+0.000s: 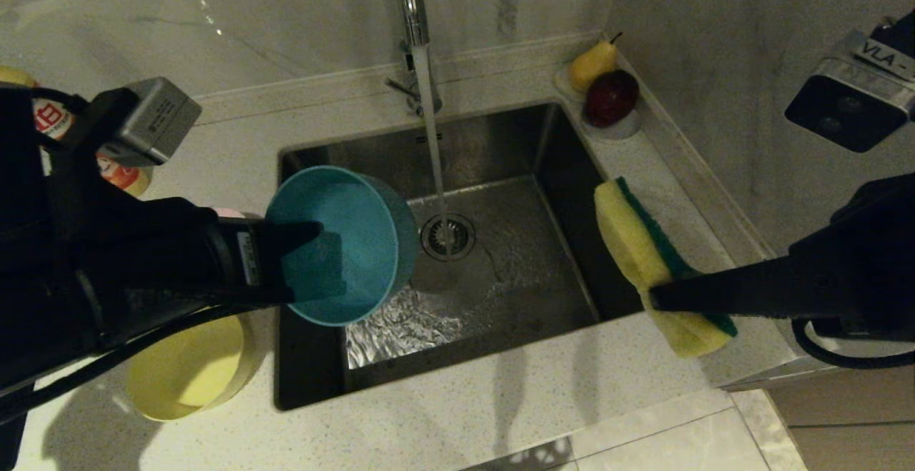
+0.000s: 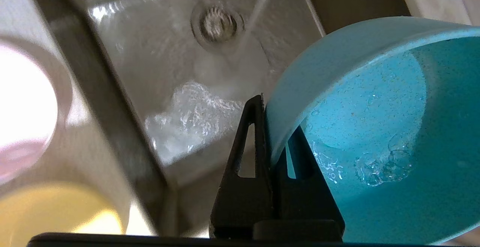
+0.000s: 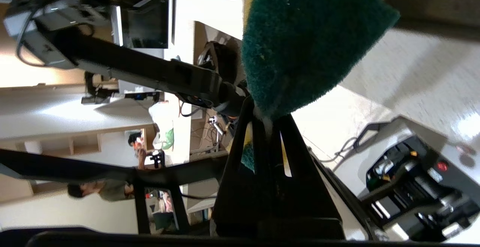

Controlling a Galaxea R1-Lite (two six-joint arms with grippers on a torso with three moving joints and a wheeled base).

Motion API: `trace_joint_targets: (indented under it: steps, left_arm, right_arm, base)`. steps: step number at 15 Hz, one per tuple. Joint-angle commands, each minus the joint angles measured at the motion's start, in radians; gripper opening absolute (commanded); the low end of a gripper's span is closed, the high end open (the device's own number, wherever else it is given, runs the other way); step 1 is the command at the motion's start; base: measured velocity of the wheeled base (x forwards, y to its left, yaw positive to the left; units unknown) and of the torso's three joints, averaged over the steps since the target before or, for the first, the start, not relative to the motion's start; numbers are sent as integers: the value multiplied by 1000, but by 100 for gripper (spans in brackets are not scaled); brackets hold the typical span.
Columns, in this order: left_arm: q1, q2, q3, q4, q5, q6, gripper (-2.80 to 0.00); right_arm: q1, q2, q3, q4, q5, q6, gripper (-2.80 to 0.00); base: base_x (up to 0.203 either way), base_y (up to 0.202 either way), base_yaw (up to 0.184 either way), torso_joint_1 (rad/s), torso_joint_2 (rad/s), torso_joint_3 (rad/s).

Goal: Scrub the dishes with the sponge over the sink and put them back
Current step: Wipe the bowl

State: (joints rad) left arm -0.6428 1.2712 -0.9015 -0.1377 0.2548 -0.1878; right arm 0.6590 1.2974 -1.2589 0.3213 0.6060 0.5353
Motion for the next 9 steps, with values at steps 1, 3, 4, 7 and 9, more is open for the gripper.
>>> trace_joint_targets:
  steps: [1, 3, 4, 7, 9]
  left_arm:
    - [-35, 110, -8, -112, 110, 33, -280]
    - [-86, 143, -7, -213, 179, 130, -280]
    - [-114, 157, -6, -256, 208, 159, -280]
    - [-180, 213, -1, -375, 295, 222, -280]
    - [-194, 215, 15, -399, 302, 241, -280]
  right_arm:
    - [34, 70, -56, 3, 1, 2, -280]
    - [66, 111, -99, 7, -2, 3, -280]
    - [85, 127, -111, 6, -4, 3, -280]
    - [118, 184, -129, -6, -7, 2, -280]
    - [119, 230, -164, -8, -21, 1, -280]
  base:
    - [0, 0, 0, 0, 0, 0]
    - [0, 0, 0, 0, 0, 0]
    - [0, 0, 0, 0, 0, 0]
    - [0, 0, 0, 0, 0, 0]
    - [0, 0, 0, 0, 0, 0]
